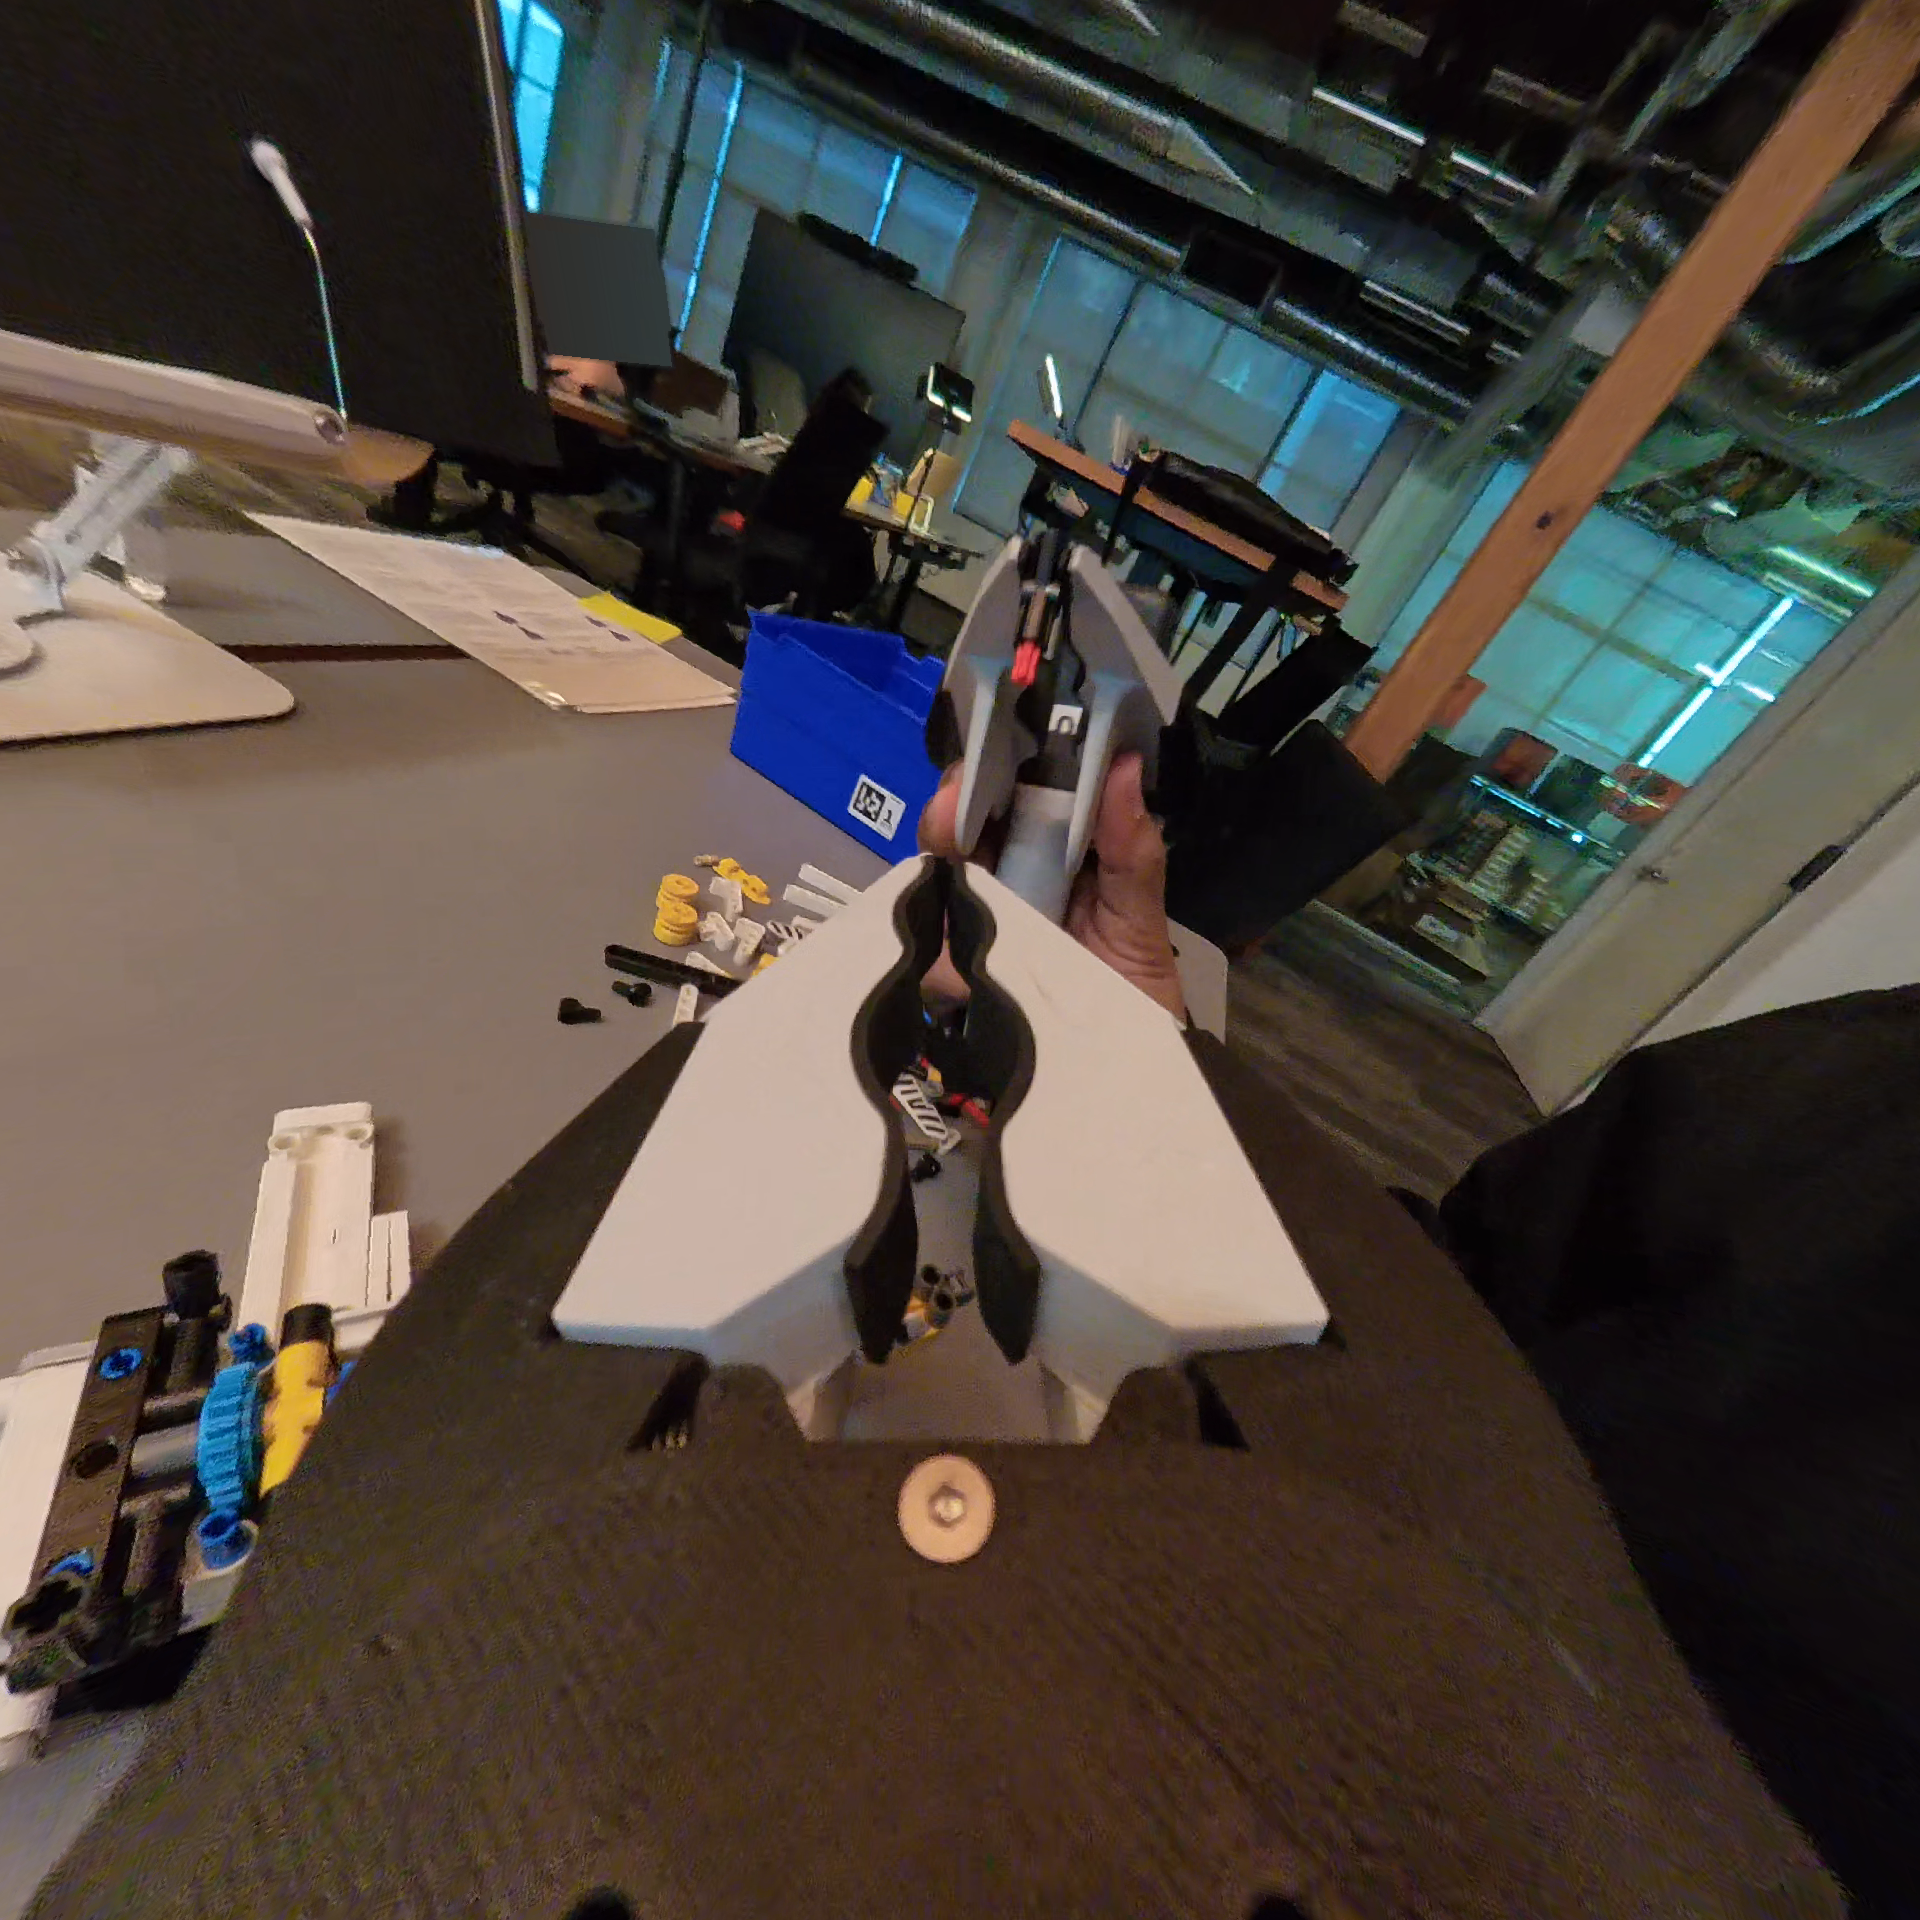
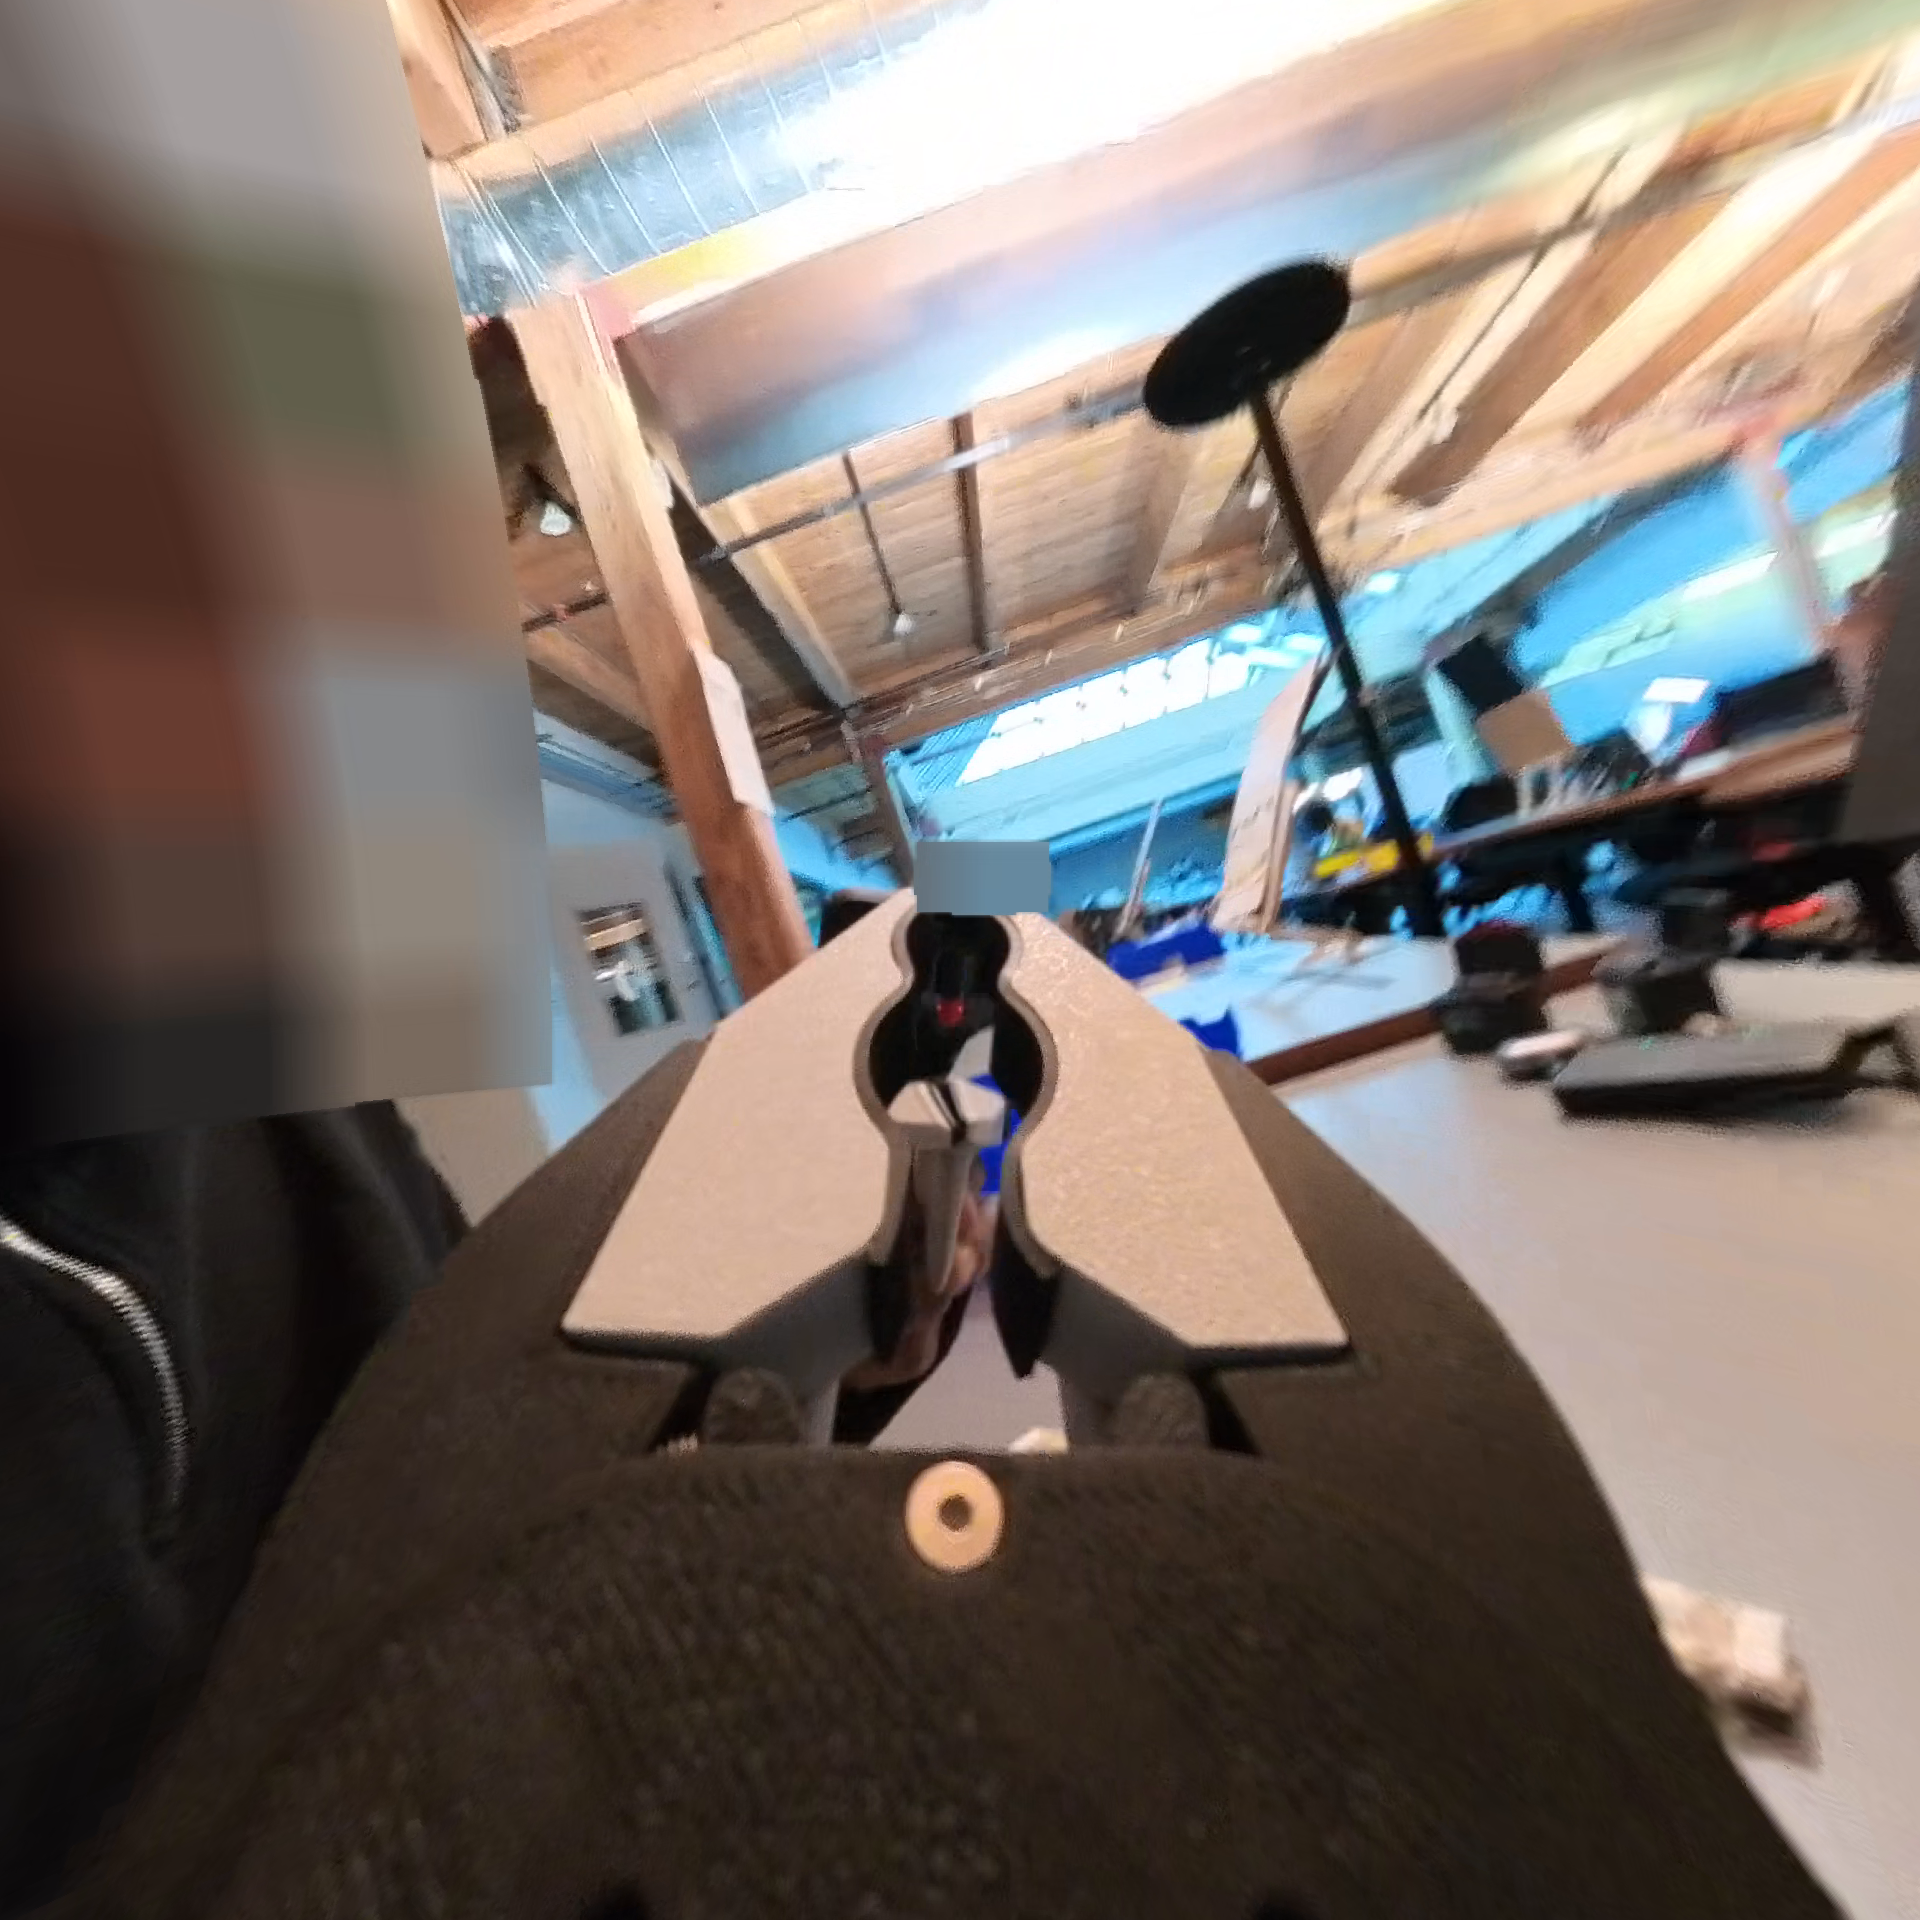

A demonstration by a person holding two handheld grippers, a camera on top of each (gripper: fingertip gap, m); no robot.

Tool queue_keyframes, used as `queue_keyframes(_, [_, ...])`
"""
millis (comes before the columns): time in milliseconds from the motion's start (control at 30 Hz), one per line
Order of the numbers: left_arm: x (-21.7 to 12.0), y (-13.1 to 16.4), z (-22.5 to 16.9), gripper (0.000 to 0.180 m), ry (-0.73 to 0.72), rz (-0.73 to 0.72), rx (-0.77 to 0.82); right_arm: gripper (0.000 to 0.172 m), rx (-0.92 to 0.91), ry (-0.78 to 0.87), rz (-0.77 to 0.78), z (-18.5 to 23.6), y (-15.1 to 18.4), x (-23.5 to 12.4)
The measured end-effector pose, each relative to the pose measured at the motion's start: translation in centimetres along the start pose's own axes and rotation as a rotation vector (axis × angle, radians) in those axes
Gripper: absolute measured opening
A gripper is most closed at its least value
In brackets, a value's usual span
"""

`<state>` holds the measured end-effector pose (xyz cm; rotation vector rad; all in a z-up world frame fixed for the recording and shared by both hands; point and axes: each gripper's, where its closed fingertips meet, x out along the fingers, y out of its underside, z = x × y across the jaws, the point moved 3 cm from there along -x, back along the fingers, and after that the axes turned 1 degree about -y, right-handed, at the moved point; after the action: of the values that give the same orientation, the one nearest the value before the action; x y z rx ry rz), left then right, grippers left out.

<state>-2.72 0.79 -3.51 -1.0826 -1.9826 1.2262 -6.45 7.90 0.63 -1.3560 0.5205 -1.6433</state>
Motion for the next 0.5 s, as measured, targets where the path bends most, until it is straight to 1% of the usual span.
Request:
queue_keyframes(67, [0.2,0.0,-0.4,0.0,0.021,-0.022,0.01,0.004,0.092,-0.018,0.091,-0.6,1.8,0.7])
queue_keyframes(133, [0.2,-0.1,-0.4,0.011,0.038,-0.045,-0.004,0.005,0.156,-0.033,0.17,-0.8,3.2,1.3])
queue_keyframes(200, [0.2,0.0,-0.3,0.017,0.052,-0.039,-0.037,0.005,0.145,-0.032,0.199,-0.6,3.8,1.6])
queue_keyframes(233, [0.1,0.0,-0.2,0.017,0.057,-0.036,-0.05,0.005,0.123,-0.02,0.208,-0.6,3.8,1.6])
queue_keyframes(367, [-0.4,-0.2,0.1,0.002,0.052,-0.039,-0.058,0.005,0.078,-0.009,0.239,-0.5,4.1,1.7])
queue_keyframes(500, [-0.4,0.0,0.4,0.004,0.051,-0.027,-0.06,0.005,0.082,-0.014,0.249,-0.5,4.4,1.9])
